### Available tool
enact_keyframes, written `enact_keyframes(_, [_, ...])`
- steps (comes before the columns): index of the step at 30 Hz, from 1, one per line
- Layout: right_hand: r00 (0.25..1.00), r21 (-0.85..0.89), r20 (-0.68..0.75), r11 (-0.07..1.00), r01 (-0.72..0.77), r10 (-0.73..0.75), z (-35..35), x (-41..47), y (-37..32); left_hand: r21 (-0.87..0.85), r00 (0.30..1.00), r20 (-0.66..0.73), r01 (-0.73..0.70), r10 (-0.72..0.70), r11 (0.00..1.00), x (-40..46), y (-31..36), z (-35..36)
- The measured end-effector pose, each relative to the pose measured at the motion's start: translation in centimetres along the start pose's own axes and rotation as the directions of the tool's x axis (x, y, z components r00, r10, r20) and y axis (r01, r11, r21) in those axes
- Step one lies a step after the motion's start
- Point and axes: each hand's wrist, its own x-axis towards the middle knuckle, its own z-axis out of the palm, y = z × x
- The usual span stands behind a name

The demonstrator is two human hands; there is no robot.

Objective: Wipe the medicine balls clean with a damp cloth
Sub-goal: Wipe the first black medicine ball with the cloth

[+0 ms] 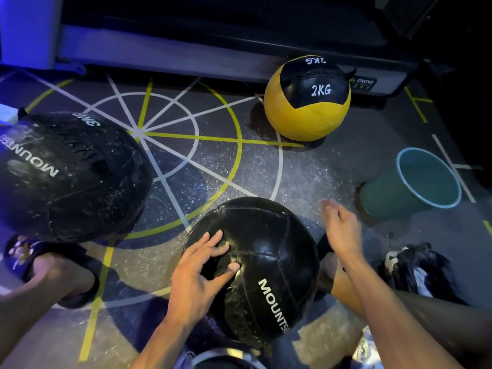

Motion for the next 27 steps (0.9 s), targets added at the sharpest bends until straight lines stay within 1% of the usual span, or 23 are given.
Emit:
enact_keyframes(2, [0.997,0.022,-0.003,0.997,0.078,-0.077,-0.2,-0.6,-0.7,0.005,1.0,0.006,0.0,0.0,1.0,-0.1,0.1,0.2])
enact_keyframes(4, [0.982,0.014,0.094,0.987,0.163,-0.163,0.2,-1.9,-1.6,0.004,1.0,0.004,-0.002,0.002,1.0,-0.1,0.3,0.3])
enact_keyframes(5, [0.959,-0.038,0.157,0.969,0.246,-0.237,0.7,-2.6,-1.6,0.001,1.0,0.006,0.0,0.0,1.0,-0.2,0.3,0.3])
enact_keyframes(7, [0.88,-0.181,0.238,0.871,0.456,-0.412,2.3,-3.4,-0.3,-0.009,1.0,0.005,0.011,-0.01,1.0,-0.1,0.4,0.3])
enact_keyframes(8, [0.847,-0.227,0.244,0.821,0.524,-0.473,2.9,-3.8,0.4,-0.013,1.0,0.0,0.019,-0.019,1.0,-0.1,0.4,0.3])
enact_keyframes(9, [0.827,-0.264,0.227,0.784,0.561,-0.515,3.3,-4.1,0.9,-0.014,1.0,-0.003,0.025,-0.025,1.0,-0.1,0.5,0.2])
enact_keyframes(11, [0.771,-0.277,0.17,0.721,0.635,-0.613,3.5,-4.2,1.2,-0.012,1.0,0.004,0.027,-0.027,1.0,-0.2,0.4,0.1])
enact_keyframes(12, [0.761,-0.265,0.162,0.715,0.647,-0.628,3.4,-4.1,0.9,-0.01,1.0,0.009,0.025,-0.025,1.0,-0.2,0.4,0.0])
enact_keyframes(13, [0.767,-0.246,0.169,0.727,0.641,-0.619,3.4,-3.8,0.6,-0.009,1.0,0.015,0.024,-0.024,1.0,-0.2,0.4,0.0])
enact_keyframes(14, [0.789,-0.219,0.184,0.758,0.614,-0.586,3.5,-3.0,0.2,-0.007,1.0,0.021,0.023,-0.022,1.0,-0.3,0.4,0.0])
enact_keyframes(15, [0.824,-0.197,0.204,0.802,0.564,-0.529,3.6,-1.8,-0.4,-0.003,0.999,0.029,0.022,-0.022,1.0,-0.3,0.5,0.0])
enact_keyframes(17, [0.896,-0.182,0.255,0.892,0.415,-0.365,3.8,0.8,-1.6,0.003,0.999,0.037,0.031,-0.031,1.0,-0.4,0.7,0.1])
enact_keyframes(18, [0.912,-0.185,0.283,0.916,0.355,-0.296,3.9,1.9,-2.1,-0.001,0.999,0.036,0.039,-0.039,0.999,-0.4,0.7,0.0])
enact_keyframes(19, [0.911,-0.185,0.321,0.926,0.33,-0.26,3.9,2.4,-2.5,-0.005,0.999,0.03,0.043,-0.043,0.999,-0.4,0.7,-0.1])
enact_keyframes(20, [0.894,-0.188,0.363,0.919,0.347,-0.263,3.7,2.4,-3.0,-0.006,0.999,0.026,0.045,-0.045,0.999,-0.4,0.6,-0.2])
enact_keyframes(23, [0.788,-0.212,0.488,0.825,0.525,-0.376,2.5,0.8,-3.8,0.0,0.998,0.023,0.053,-0.053,0.999,-0.4,0.5,-0.4])
enact_keyframes(24, [0.774,-0.222,0.509,0.811,0.542,-0.378,2.1,0.6,-3.7,-0.001,0.998,0.03,0.056,-0.056,0.998,-0.5,0.5,-0.3])
enact_keyframes(25, [0.786,-0.236,0.511,0.823,0.516,-0.347,1.7,0.9,-3.6,0.0,0.998,0.038,0.055,-0.055,0.998,-0.5,0.7,-0.2])
enact_keyframes(27, [0.845,-0.246,0.469,0.88,0.406,-0.258,1.2,1.8,-3.6,0.016,0.998,0.047,0.041,-0.042,0.999,-0.6,1.1,0.2])
